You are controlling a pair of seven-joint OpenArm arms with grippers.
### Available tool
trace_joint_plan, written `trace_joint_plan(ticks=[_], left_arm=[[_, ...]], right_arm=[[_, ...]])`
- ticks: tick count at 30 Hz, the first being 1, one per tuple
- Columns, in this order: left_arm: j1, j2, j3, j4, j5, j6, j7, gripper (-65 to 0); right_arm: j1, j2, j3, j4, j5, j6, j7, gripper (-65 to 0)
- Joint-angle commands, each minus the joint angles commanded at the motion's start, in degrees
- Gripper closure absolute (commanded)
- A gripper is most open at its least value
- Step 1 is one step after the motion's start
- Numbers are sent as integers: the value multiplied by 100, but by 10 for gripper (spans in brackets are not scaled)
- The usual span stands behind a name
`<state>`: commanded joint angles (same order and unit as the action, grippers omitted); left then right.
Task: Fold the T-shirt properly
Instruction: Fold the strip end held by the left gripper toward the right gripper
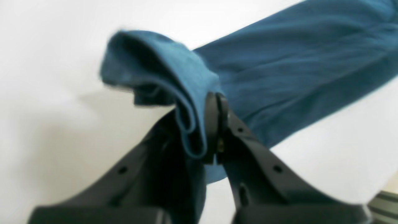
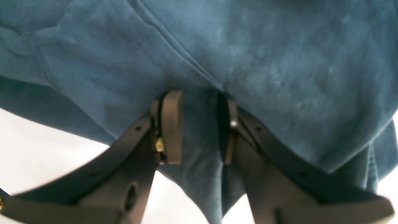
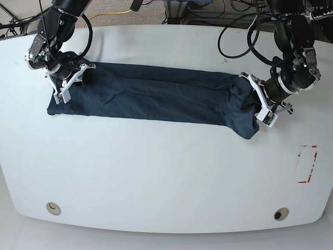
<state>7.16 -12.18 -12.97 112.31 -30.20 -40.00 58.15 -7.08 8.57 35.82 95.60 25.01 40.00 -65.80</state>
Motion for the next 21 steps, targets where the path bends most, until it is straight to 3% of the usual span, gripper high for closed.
trace_joint_plan(ticks=[8,11,21], left_arm=[[-308,53,1108,44,9,0,0,0],[-475,299,1301,35,26,0,0,-1],[-853,914,2251,-325,1011,0,35,-3]], right_arm=[[0,0,0,0,0,0,0,-173],[0,0,0,0,0,0,0,-173],[44,-9,0,0,0,0,0,-173]])
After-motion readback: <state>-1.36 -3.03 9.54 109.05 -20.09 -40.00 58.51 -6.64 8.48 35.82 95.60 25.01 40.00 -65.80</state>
